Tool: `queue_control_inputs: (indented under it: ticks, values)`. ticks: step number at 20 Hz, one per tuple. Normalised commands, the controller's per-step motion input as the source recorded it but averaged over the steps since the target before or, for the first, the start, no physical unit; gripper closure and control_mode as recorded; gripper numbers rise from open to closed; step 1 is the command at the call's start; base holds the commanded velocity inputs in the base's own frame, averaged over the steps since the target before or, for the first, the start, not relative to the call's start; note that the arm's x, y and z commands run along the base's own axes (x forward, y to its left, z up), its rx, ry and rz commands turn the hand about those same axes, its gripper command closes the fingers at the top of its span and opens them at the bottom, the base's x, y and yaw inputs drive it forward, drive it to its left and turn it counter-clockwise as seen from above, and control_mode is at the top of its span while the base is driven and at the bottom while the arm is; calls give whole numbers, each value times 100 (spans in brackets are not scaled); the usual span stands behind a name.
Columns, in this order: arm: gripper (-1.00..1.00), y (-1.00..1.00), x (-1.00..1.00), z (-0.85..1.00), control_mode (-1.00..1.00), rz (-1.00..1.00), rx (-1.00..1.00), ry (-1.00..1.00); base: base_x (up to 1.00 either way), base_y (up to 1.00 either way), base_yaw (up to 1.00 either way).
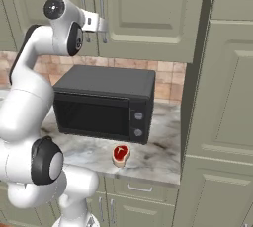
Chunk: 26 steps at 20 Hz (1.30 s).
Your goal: Retrieve the tupperware from the cabinet, then place the raw meat into the tupperware to avoid contamination.
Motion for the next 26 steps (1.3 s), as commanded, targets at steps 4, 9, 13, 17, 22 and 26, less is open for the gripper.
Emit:
queue_control_inputs:
  ticks: [4, 9, 13, 17, 22, 26]
  values:
    - [100, 8, 24, -2, -100, -2, 0, 0, 0, 0, 0]
    - [100, 7, 7, -5, -100, -5, 0, 0, 0, 0, 0]
    - [100, 2, -10, -11, -100, -11, 0, 2, 0, 0, 0]
    - [100, 2, -30, -10, -100, -10, 0, 4, 0, 0, 0]
    - [100, 5, -46, -2, -100, -5, 0, 6, 0, 0, 0]
    - [100, 23, -55, 0, -100, 0, -3, 8, 0, 0, 0]
